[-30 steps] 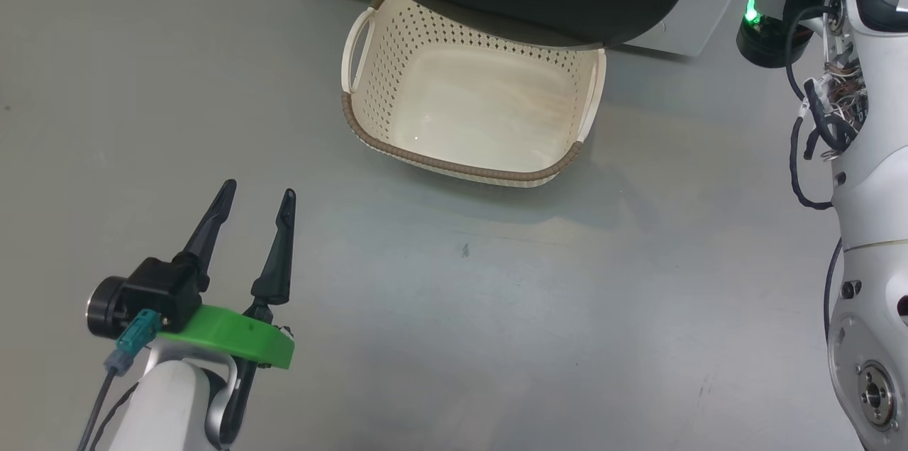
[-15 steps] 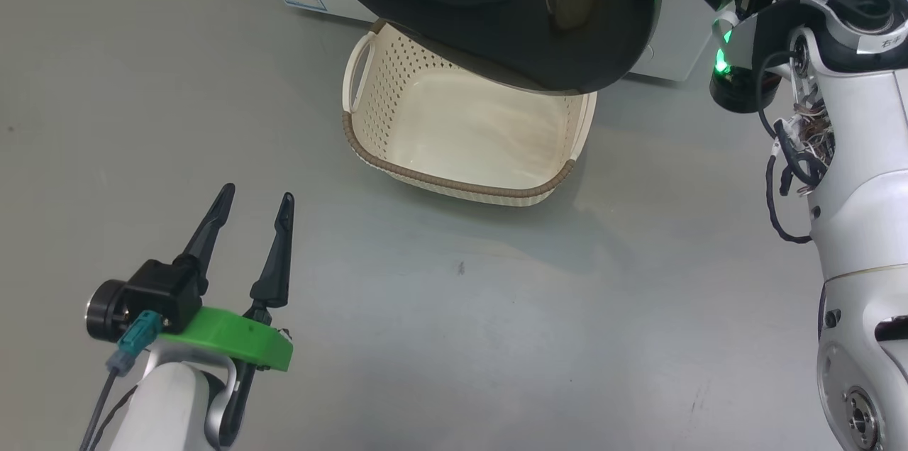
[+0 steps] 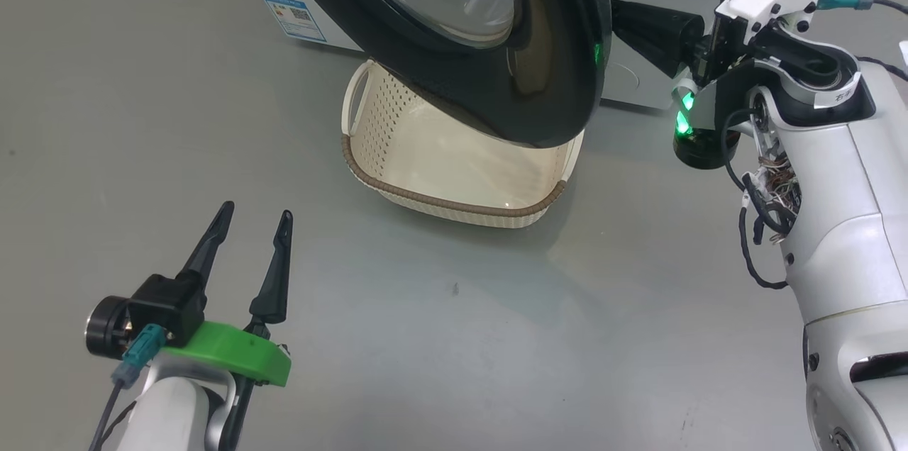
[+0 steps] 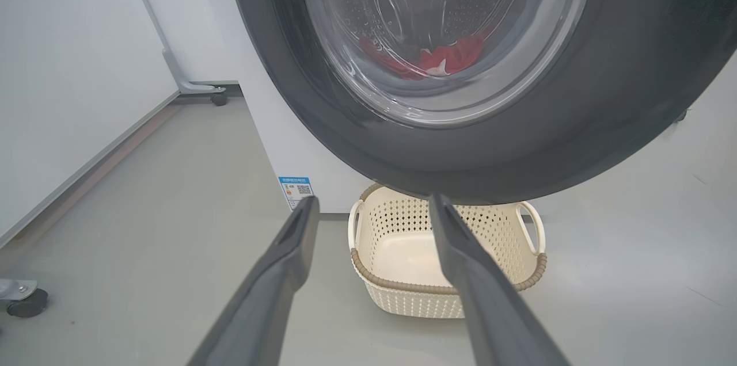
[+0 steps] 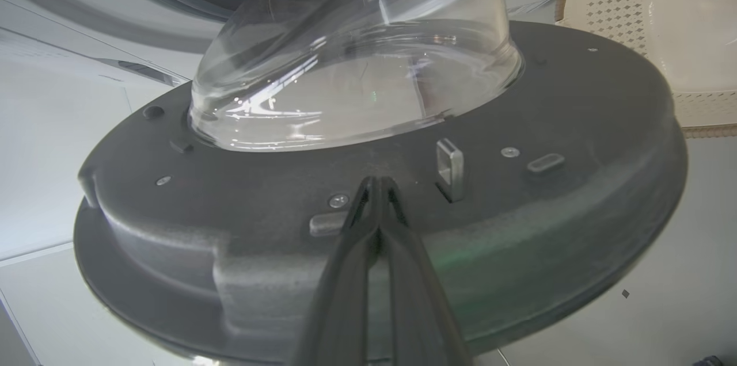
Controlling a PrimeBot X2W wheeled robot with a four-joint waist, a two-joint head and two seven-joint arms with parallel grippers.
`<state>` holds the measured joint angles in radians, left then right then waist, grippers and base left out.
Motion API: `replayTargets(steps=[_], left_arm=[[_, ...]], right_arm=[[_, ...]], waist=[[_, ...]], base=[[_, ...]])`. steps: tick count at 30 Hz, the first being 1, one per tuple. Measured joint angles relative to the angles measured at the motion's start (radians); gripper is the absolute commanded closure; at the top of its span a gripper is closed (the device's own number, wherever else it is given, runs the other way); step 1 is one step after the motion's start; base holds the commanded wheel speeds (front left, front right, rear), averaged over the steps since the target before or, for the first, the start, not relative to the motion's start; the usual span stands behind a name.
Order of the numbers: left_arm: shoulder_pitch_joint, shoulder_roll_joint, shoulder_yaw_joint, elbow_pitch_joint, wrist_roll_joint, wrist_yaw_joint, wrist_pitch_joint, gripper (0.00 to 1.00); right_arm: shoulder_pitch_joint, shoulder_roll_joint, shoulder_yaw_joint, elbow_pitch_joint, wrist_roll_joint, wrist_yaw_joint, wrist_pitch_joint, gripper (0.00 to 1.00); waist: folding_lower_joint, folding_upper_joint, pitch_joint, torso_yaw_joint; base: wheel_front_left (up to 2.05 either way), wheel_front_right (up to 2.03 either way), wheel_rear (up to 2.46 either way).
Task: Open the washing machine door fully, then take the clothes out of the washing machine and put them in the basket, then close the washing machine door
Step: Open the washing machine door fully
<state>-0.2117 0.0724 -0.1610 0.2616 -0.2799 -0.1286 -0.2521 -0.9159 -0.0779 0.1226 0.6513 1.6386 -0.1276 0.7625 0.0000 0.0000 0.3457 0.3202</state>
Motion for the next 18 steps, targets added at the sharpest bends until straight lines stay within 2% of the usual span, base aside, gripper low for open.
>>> replayTargets(steps=[18], left_arm=[[0.028, 0.000, -0.002, 0.003, 0.018, 0.000, 0.000, 0.00]], right_arm=[[0.093, 0.003, 0.123, -0.063, 0.075, 0.000, 0.016, 1.00]], waist=[[0.0000, 0.0000, -0.054, 0.000]], base=[[0.00, 0.00, 0.00]])
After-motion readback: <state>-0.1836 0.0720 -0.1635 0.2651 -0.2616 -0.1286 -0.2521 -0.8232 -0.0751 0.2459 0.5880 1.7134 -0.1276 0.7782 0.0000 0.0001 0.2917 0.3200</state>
